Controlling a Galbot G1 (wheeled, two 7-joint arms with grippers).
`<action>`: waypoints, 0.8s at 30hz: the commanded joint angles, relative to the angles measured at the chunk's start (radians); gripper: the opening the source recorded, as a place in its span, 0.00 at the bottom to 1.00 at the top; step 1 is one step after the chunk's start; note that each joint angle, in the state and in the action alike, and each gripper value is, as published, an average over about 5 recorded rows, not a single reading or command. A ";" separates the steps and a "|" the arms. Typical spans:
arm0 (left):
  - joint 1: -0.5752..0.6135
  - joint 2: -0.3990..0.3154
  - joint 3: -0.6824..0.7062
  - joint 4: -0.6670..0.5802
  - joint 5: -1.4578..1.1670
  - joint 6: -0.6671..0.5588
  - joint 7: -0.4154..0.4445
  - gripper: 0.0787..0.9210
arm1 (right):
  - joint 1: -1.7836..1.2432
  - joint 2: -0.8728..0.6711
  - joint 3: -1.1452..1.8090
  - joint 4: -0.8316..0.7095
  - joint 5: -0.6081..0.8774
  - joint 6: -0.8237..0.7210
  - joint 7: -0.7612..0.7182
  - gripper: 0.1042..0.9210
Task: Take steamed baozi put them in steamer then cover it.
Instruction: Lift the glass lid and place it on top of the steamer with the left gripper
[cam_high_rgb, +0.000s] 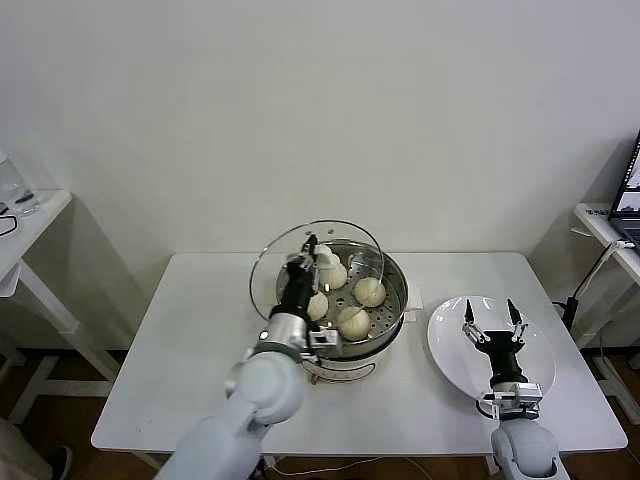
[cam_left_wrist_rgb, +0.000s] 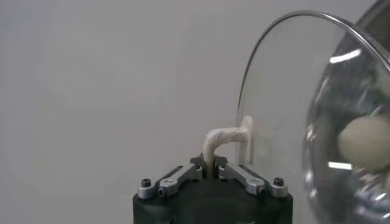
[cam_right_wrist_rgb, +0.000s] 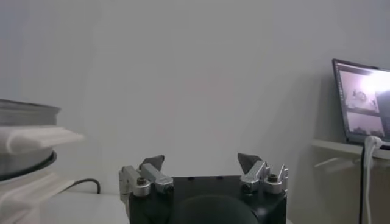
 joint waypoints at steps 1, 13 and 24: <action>-0.059 -0.109 0.103 0.111 0.154 0.089 0.093 0.13 | 0.010 0.004 -0.002 -0.014 -0.002 -0.003 0.001 0.88; -0.050 -0.157 0.118 0.138 0.215 0.083 0.047 0.13 | 0.019 0.013 -0.005 -0.022 -0.011 -0.007 0.000 0.88; -0.043 -0.188 0.109 0.208 0.290 0.069 0.035 0.13 | 0.020 0.014 -0.004 -0.025 -0.011 -0.006 0.000 0.88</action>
